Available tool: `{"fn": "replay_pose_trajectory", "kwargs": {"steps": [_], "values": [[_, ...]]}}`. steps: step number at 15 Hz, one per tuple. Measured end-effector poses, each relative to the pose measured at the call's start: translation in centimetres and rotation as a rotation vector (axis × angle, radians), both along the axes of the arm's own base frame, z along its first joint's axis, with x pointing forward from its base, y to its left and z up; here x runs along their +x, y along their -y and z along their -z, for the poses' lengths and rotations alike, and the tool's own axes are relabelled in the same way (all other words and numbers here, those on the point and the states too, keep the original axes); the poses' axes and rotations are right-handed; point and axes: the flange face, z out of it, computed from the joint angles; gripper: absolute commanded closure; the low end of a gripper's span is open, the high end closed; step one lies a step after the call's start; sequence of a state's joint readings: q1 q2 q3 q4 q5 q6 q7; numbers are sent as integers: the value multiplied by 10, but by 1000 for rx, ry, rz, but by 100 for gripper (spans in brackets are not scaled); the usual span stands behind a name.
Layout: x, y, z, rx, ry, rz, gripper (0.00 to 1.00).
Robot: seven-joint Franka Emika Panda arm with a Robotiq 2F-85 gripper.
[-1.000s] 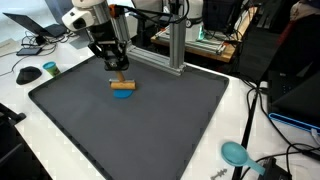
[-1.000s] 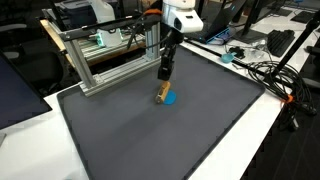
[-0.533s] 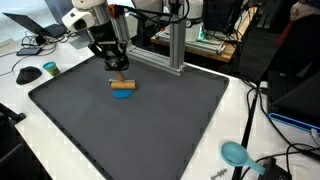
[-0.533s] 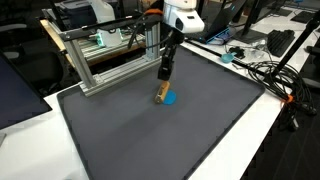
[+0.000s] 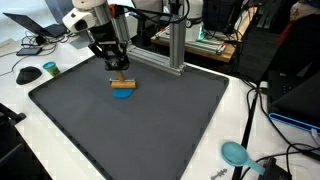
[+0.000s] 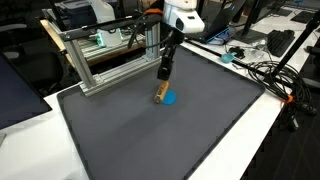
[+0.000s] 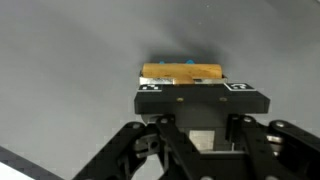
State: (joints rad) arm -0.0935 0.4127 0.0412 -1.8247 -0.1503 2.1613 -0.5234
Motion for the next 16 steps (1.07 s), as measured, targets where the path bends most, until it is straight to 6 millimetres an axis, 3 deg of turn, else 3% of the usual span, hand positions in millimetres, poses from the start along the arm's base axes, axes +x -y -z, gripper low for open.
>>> {"fn": "replay_pose_trajectory", "kwargs": {"steps": [16], "values": [[-1,1,1,-6,-14,-1,78]]}}
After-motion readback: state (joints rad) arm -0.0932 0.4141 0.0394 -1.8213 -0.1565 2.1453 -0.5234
